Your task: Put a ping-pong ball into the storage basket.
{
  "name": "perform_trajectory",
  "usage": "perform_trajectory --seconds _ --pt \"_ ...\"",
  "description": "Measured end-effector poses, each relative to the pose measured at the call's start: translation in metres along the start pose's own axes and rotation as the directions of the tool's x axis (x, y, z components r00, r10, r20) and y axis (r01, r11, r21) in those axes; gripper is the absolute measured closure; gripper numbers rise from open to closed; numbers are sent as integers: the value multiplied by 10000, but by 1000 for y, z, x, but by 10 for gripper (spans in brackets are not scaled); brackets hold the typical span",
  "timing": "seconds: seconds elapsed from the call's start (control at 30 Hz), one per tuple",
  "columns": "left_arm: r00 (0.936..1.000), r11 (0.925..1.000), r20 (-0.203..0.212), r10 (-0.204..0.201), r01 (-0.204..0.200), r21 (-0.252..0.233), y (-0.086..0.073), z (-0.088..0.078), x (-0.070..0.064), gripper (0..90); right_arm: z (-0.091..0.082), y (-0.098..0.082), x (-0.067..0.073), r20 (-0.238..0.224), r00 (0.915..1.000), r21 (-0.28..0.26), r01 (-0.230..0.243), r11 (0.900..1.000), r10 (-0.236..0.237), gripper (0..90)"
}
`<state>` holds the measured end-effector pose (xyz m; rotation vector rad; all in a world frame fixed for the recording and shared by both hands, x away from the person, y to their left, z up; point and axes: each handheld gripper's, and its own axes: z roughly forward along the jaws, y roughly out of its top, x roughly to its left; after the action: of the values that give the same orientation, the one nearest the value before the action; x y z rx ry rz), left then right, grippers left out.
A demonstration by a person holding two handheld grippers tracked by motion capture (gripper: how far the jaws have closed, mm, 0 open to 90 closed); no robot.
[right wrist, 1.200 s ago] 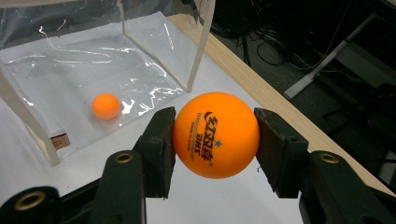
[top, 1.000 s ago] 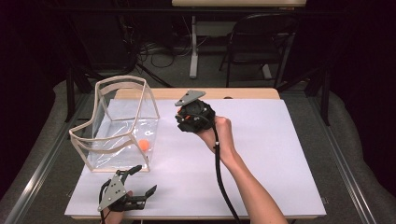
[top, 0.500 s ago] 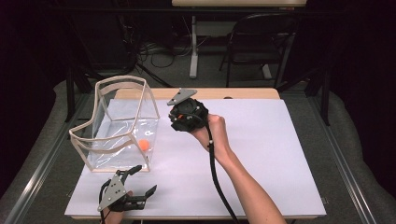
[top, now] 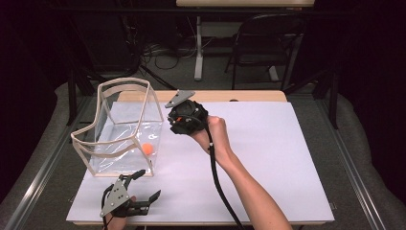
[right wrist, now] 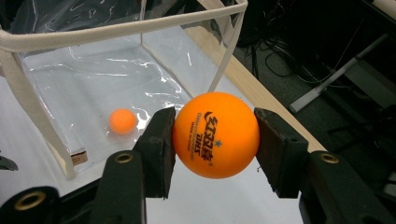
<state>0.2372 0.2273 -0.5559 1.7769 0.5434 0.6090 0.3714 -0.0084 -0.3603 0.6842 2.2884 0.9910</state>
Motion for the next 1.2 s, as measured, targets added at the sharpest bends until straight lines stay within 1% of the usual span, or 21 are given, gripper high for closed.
perform_trajectory --seconds 0.2,0.27,0.5,0.67,0.87,1.0,1.03,1.2 --pt "10000 10000 22 18 -18 26 0 0 0 160 1 6 3 -43 10000 -65 59 10000 -60 505" --pt "10000 10000 21 20 -20 27 0 0 0 160 2 8 4 -76 9998 -84 171 9998 -171 505" --pt "10000 10000 4 10 -10 -4 0 0 0 160 5 15 9 -138 9994 -125 300 9995 -302 505" --pt "10000 10000 26 23 -23 -28 0 -1 0 160 5 21 10 -183 9994 -201 303 9993 -306 505" --pt "10000 10000 1 6 -6 -38 0 -1 0 160 4 27 12 -200 9988 -284 431 9987 -437 505" --pt "10000 10000 20 23 -23 -31 0 -1 0 160 5 31 14 -278 9988 -310 397 9987 -405 505" --pt "10000 10000 12 16 -16 -30 0 -1 0 160 5 32 14 -286 9984 -349 470 9983 -480 505" --pt "10000 10000 -8 6 -6 -52 0 -1 0 160 7 37 17 -376 9980 -388 491 9980 -505 505"
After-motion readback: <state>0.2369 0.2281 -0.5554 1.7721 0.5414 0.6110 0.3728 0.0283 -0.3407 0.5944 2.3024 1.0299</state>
